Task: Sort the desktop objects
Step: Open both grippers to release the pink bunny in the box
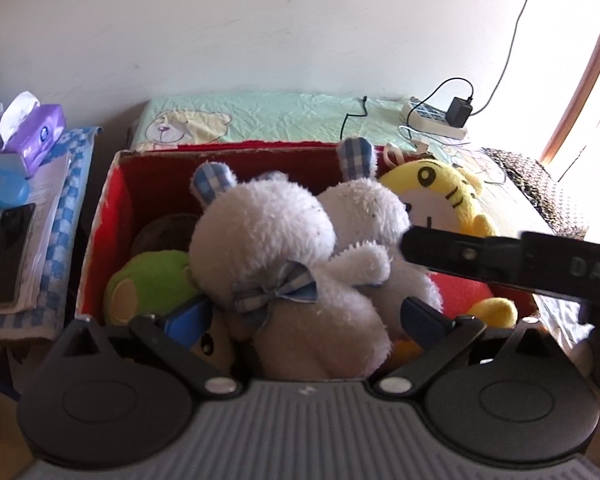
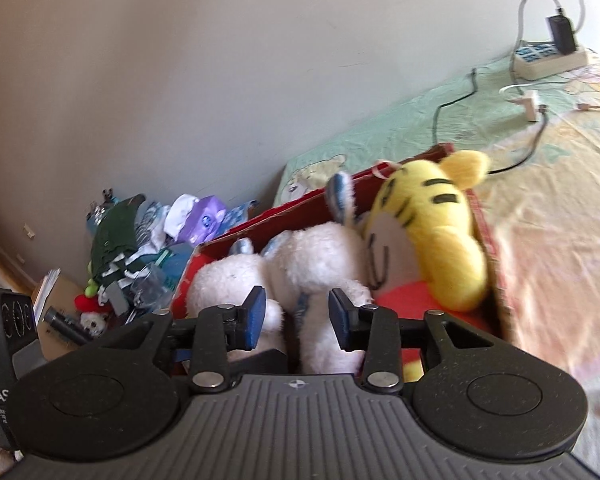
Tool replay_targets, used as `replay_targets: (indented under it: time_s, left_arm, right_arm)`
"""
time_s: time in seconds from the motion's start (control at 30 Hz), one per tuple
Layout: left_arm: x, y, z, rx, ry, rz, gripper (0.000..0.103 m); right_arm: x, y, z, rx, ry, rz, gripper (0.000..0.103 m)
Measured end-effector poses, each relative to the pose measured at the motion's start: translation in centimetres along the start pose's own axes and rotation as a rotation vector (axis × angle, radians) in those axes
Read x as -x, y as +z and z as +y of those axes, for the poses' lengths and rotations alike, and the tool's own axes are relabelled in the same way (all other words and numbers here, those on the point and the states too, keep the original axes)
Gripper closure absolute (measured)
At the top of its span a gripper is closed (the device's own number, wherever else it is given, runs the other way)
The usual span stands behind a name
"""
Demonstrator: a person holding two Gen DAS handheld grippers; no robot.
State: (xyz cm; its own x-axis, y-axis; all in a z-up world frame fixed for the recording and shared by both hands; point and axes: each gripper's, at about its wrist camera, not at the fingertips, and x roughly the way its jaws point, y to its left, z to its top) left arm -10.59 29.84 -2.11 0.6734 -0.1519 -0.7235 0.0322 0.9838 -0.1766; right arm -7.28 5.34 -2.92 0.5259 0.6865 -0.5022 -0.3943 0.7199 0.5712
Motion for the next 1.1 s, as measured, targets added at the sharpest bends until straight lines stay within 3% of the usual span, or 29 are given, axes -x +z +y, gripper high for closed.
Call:
replay_targets:
  time_s: [0.27,0.67,1.1]
  left_arm:
    - [-0.5,0.3,-1.4,0.020,0.102,0.060,0.001]
    - [0.7,0.1,-5.1,0.043,0.294,0.033,0.001]
    - [0.1,-1.0,-12.4,0.049,0.379,0.065,0.001]
  right_arm:
    - [1.2,0.2,-0.4,0.022,-0.079,-0.020,0.058]
    - [3.4,1.4,-2.2,0.068,-0.016,0.019,0.057]
    - [8.1,2.1,-6.5,0.107,-0.053,0.006,0.057]
